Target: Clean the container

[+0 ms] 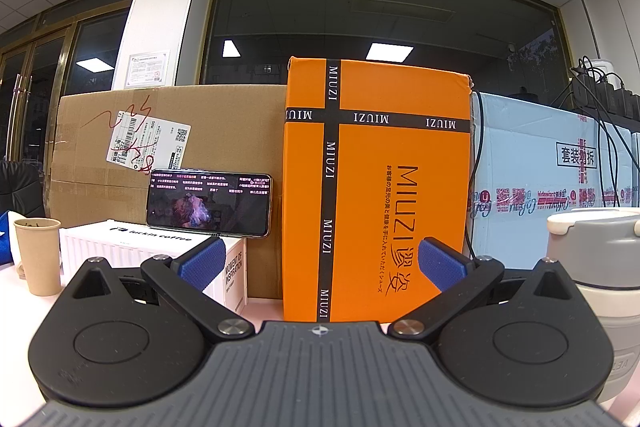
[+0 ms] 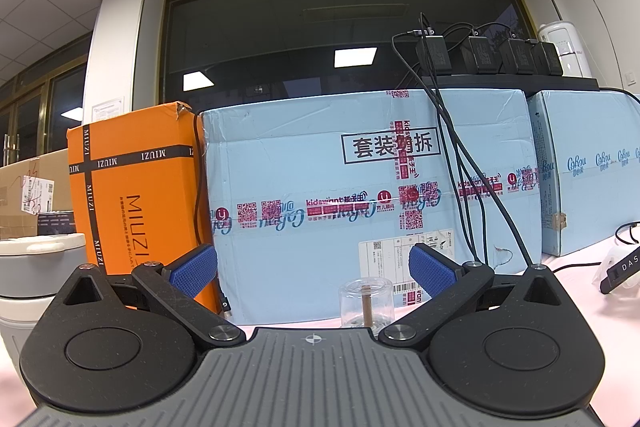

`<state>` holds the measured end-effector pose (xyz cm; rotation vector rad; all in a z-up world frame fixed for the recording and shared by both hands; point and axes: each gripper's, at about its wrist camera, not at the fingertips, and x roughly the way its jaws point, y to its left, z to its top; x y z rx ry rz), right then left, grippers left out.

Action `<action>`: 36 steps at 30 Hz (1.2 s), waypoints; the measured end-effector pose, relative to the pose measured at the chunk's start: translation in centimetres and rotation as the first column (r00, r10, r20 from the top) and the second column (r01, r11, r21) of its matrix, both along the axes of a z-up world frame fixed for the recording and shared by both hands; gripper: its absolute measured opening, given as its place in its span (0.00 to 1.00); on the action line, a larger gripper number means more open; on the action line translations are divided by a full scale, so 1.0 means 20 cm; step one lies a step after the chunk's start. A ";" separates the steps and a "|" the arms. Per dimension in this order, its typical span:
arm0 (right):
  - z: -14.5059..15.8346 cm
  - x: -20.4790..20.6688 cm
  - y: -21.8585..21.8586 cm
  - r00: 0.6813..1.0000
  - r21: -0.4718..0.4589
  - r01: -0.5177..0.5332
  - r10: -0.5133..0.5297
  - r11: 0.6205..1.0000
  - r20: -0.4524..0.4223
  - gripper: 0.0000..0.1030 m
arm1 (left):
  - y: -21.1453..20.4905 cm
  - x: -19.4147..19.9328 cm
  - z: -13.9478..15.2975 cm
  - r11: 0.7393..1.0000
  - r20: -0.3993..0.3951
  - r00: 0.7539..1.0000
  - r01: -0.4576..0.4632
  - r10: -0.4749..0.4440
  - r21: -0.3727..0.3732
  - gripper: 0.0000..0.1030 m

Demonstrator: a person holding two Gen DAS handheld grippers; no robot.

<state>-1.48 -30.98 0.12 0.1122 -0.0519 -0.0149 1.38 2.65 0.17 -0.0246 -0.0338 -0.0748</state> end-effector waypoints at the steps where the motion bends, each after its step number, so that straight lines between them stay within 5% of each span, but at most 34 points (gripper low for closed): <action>1: 0.00 0.00 0.00 1.000 0.000 0.000 0.000 1.000 0.000 1.00 | 0.00 0.00 0.00 1.000 0.000 1.000 0.000 0.000 0.000 1.00; 36: 0.00 0.00 0.00 1.000 0.002 0.000 0.000 1.000 -0.001 1.00 | 0.01 0.01 0.01 1.000 -0.004 1.000 0.000 0.000 -0.003 1.00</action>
